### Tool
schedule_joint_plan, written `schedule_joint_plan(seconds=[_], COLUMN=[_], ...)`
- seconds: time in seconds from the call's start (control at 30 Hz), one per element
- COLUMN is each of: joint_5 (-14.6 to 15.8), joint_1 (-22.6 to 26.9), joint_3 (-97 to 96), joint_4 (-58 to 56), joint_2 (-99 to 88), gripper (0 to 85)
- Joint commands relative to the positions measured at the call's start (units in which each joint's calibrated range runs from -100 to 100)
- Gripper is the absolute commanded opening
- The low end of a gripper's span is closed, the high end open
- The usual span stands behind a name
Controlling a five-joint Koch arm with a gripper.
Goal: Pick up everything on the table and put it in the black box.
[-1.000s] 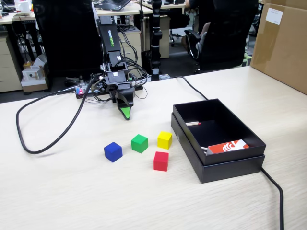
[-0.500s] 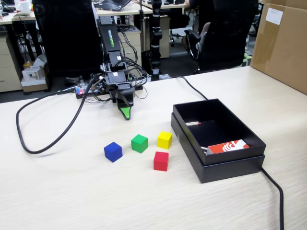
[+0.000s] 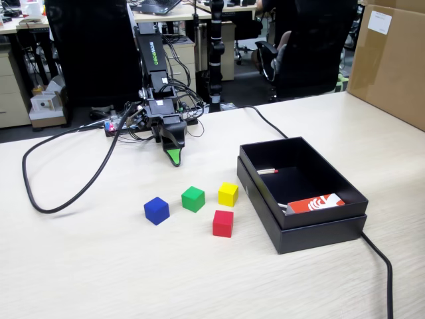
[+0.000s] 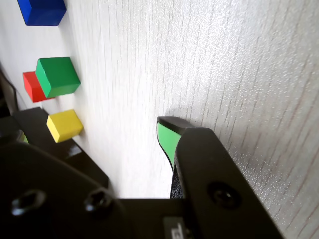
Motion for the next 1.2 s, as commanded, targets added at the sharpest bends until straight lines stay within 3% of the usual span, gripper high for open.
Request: schedule_joint_plan(seconds=[0.0, 0.4, 0.63, 0.73, 1.0, 1.17], joint_5=[-0.1, -0.4, 0.2, 0.4, 0.9, -0.1], joint_1=[0.0, 0.1, -0.4, -0.9, -1.7, -3.5], joint_3=[-1.7, -1.8, -1.0, -0.6, 22.8, 45.6], joint_4=[-1.6, -1.6, -1.6, -1.6, -29.7, -46.9], joint_2=[0.0, 0.0, 0.0, 0.2, 3.2, 20.0], gripper=[50.3, 49.9, 42.4, 43.4, 44.1, 44.1])
